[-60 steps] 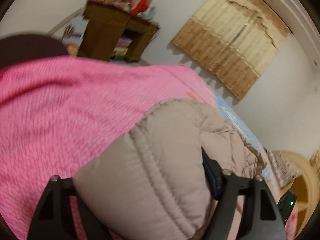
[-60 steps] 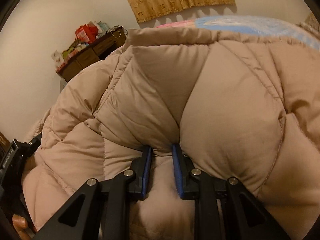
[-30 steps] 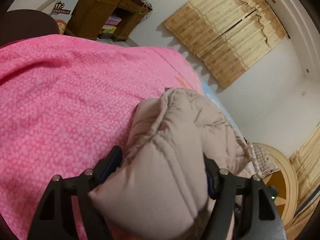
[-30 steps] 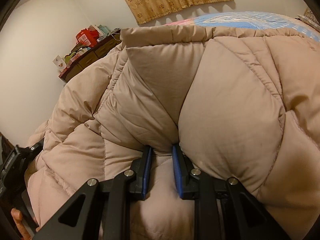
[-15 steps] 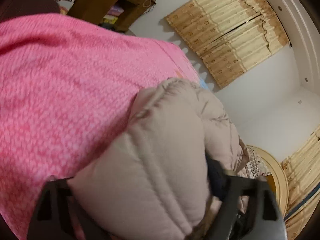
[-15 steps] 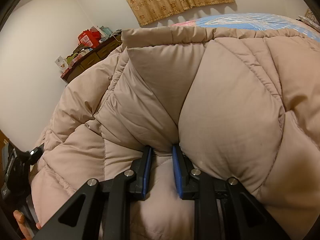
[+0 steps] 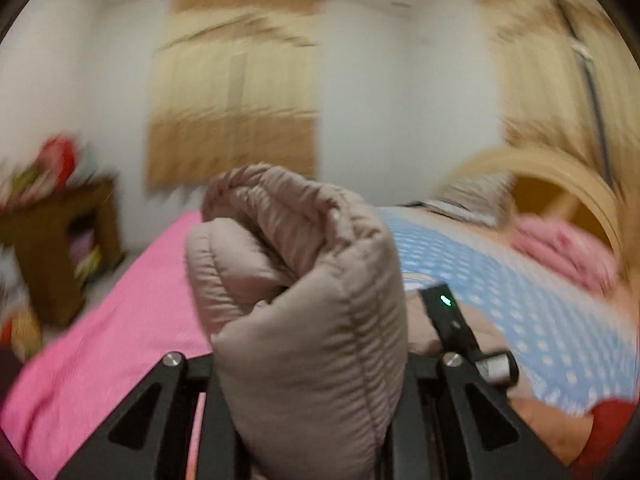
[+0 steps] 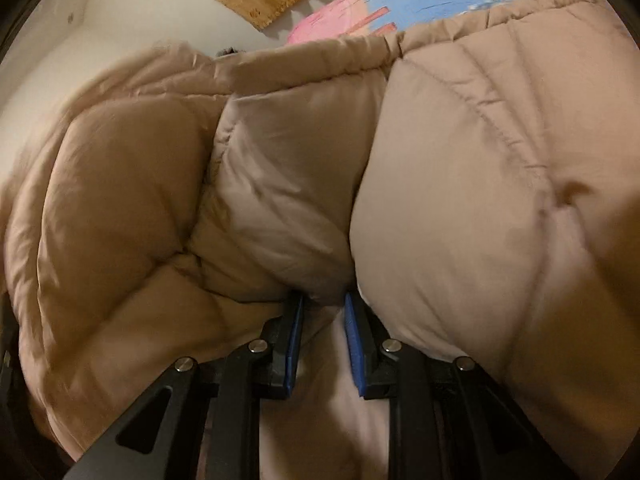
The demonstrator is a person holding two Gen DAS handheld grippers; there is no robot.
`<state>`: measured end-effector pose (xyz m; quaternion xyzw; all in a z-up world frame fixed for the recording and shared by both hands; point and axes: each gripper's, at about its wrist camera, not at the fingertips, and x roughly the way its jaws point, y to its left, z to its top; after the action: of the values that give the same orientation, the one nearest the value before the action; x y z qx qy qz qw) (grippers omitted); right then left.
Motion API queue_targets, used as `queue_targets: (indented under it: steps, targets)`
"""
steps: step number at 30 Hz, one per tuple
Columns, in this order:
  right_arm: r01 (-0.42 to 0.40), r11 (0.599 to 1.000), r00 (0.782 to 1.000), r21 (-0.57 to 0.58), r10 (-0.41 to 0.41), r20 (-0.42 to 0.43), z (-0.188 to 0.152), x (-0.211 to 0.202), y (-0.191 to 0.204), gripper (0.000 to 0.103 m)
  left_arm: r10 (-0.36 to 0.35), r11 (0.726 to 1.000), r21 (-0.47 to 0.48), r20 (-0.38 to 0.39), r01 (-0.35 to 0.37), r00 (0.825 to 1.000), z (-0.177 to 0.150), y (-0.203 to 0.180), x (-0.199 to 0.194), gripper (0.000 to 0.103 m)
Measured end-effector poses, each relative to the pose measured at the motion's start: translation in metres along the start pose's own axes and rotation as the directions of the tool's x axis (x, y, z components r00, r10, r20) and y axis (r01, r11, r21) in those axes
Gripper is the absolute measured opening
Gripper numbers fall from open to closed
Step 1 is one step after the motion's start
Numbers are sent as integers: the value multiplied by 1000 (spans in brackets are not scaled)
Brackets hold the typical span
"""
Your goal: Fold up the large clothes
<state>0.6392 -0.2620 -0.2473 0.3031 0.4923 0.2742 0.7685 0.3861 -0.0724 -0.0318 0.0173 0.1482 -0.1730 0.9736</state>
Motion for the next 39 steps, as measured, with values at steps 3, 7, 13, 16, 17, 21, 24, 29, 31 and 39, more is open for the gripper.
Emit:
queue_targets:
  steps: [3, 7, 13, 16, 17, 21, 24, 29, 31, 39]
  targets:
    - [-24, 1000, 998, 7, 23, 64, -3, -59, -21, 22, -111, 985, 126, -29, 114, 993, 4, -59, 3, 21]
    - [6, 999, 991, 36, -11, 135, -12, -133, -63, 23, -175, 940, 277, -104, 198, 979, -14, -131, 16, 21]
    - [54, 994, 985, 99, -70, 157, -42, -201, -127, 24, -199, 873, 401, -224, 277, 954, -52, -193, 46, 21]
    - [124, 985, 964, 118, -148, 221, -55, -236, -141, 24, -191, 858, 429, -242, 281, 951, -58, -198, 52, 21]
    - [155, 981, 950, 116, -180, 254, -56, -247, -141, 24, -186, 855, 436, -244, 279, 952, -60, -196, 51, 22]
    - [67, 996, 894, 62, -88, 440, -47, -300, -130, 25, -163, 840, 476, -238, 262, 957, -69, -200, 43, 24]
    - [-3, 1000, 901, -27, 14, 433, -26, -300, -102, 81, -146, 833, 494, -235, 248, 961, -72, -206, 41, 25]
    - [-50, 987, 958, -151, 91, 272, 6, -238, -55, 87, -171, 834, 489, -213, 256, 962, -68, -203, 29, 27]
    - [-39, 983, 981, -179, 72, 183, 12, -204, -43, 87, -182, 846, 464, -212, 263, 960, -66, -191, 18, 35]
    - [-71, 934, 996, -350, 88, 32, 17, -162, -6, 40, -195, 881, 399, -188, 256, 963, -48, -138, -39, 42]
